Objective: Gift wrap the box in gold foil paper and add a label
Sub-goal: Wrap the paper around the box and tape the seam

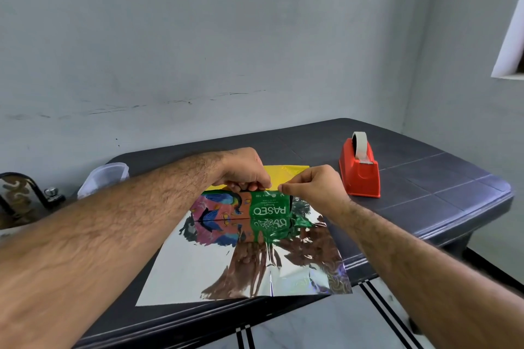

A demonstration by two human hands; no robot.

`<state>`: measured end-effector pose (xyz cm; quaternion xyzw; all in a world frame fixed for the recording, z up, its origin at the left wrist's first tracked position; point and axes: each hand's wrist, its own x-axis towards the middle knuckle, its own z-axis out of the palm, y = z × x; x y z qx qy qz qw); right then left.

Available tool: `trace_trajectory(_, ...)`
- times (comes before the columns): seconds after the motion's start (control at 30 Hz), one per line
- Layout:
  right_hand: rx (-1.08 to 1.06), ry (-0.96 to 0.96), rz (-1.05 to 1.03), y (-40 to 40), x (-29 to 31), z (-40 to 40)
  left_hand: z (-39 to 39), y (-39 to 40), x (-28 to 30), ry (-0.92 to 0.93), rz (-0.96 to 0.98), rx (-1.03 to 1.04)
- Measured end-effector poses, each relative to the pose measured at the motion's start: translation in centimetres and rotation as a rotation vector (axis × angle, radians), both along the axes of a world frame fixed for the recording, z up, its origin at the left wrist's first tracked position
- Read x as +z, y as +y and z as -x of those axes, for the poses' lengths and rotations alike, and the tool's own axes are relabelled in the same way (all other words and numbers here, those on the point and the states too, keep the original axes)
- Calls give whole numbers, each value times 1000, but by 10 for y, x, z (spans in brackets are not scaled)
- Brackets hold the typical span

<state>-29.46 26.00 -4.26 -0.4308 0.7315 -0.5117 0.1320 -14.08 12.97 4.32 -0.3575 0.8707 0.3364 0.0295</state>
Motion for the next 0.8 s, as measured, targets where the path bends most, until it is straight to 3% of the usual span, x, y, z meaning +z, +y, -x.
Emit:
trace_trajectory(0.47,-17,-34,-20,6,2,-7,-4,-5,-6,-49,572,-36)
trace_trajectory(0.7,-44,-14,-9,9,2,-8,-25,7,-19,345,685,-295)
trace_trajectory(0.8,-42,-7,2,9,2,-9,-27,6,-38,395,798,-318)
